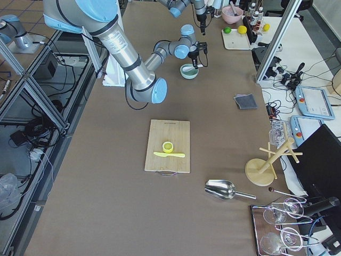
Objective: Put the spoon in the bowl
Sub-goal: 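Lower the spoon into the bowl and open the right gripper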
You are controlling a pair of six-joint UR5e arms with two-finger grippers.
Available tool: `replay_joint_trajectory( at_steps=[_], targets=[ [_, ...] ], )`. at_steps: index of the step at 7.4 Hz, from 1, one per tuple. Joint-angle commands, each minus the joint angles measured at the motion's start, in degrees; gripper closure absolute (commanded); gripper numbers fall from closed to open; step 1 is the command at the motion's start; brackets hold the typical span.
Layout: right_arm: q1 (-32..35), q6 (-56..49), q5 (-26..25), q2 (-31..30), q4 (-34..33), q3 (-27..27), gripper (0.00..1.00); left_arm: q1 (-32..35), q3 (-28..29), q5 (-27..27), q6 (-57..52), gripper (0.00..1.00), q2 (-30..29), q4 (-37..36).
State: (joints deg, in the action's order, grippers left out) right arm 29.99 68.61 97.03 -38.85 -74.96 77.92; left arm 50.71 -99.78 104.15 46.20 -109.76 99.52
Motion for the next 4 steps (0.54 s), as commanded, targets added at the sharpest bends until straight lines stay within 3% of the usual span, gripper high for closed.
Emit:
replay_joint_trajectory(
  at_steps=[1,3,4],
  targets=[
    [-0.02,0.12,-0.18,0.0,0.51,-0.05,0.0,0.0,-0.15,0.0,0.03,0.02,2.17,2.85],
    [1.9,-0.93,2.35,-0.26,-0.36,2.39,0.0,0.26,-0.85,0.09,-0.06,0.02,2.36,3.31],
    [4.52,-1.81,7.42,-2.35,-2.02,5.02,0.0,2.53,-1.73,2.52,-0.23,0.02,2.36,2.79]
  ],
)
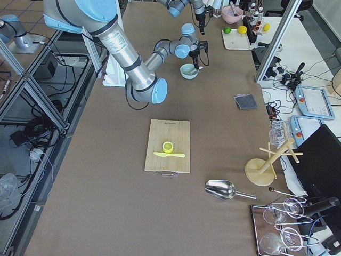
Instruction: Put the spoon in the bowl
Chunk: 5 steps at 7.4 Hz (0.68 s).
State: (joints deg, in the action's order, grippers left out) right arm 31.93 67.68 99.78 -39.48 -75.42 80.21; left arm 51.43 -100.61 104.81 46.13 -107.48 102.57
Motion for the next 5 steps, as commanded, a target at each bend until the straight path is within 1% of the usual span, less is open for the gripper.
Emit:
replay_joint_trajectory(
  at_steps=[1,2,3,4,5],
  targets=[
    [4.52,-3.84,6.81,-5.39,-5.84,8.24,0.0,5.84,-2.12,6.67,-2.6,0.02,2.17,-0.27],
    [7.33,-7.96,9.7,-10.21,-12.84,15.87,0.0,10.58,-3.53,9.94,-10.46,0.02,5.32,-0.44],
    [10.49,-13.05,13.65,-19.31,-19.96,26.65,0.0,14.45,-3.89,11.8,-18.98,0.02,7.96,-0.44],
    [14.17,-19.28,15.51,-28.02,-22.82,34.24,0.0,18.93,-3.8,14.08,-24.89,0.02,9.99,-0.62],
    [18.91,-24.65,18.58,-33.93,-24.15,36.49,0.0,23.5,-2.85,15.58,-31.48,0.02,13.14,-0.53]
  ],
)
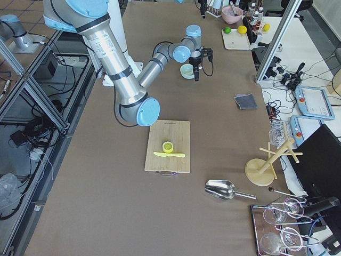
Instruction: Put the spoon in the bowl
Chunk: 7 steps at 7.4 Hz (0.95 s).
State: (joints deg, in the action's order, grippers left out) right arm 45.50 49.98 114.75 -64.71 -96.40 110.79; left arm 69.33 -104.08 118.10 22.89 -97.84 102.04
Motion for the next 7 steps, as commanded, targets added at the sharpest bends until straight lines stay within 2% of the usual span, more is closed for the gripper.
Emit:
replay_joint_trajectory(
  at_steps=[1,2,4,6,7],
  targets=[
    [9.74,-13.09,5.29,-12.51,-3.27,5.32,0.0,10.77,2.72,2.48,-13.09,0.02,4.84,-0.17],
    [14.05,-18.29,5.91,-14.81,-3.27,3.74,0.0,13.44,5.0,2.57,-16.53,0.02,5.72,0.26],
    [23.01,-31.44,8.11,-17.89,-3.27,-0.73,0.0,16.35,4.94,3.79,-17.7,0.02,8.45,0.7],
    [32.68,-47.44,12.75,-20.35,-2.75,-8.37,0.0,17.24,5.29,5.04,-18.23,0.02,10.82,0.97],
    [35.33,-51.26,13.3,-22.28,-2.39,-10.66,0.0,18.29,5.55,5.47,-18.15,0.02,11.18,0.7]
  ],
)
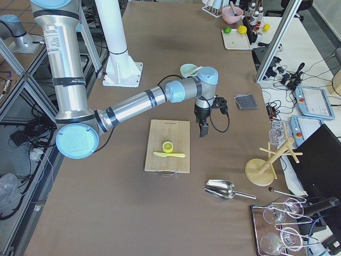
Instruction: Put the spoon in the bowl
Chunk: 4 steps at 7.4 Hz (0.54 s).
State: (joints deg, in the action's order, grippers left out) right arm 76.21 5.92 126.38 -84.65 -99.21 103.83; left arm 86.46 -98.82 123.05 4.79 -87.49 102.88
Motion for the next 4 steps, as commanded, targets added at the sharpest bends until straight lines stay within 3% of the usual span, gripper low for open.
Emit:
replay_joint_trajectory(
  at_steps=[1,2,4],
  targets=[
    [6.47,-7.33,1.85,-4.1,0.42,-4.33,0.0,1.43,0.55,2.35,0.31,0.02,2.31,-0.13],
    [8.4,-7.33,3.33,-4.9,0.42,-5.73,0.0,1.69,0.64,5.33,0.48,0.02,3.02,-0.05],
    [11.05,-7.42,4.92,-5.08,0.6,-8.72,0.0,1.61,0.65,5.71,0.66,0.02,3.38,-0.04]
  ],
)
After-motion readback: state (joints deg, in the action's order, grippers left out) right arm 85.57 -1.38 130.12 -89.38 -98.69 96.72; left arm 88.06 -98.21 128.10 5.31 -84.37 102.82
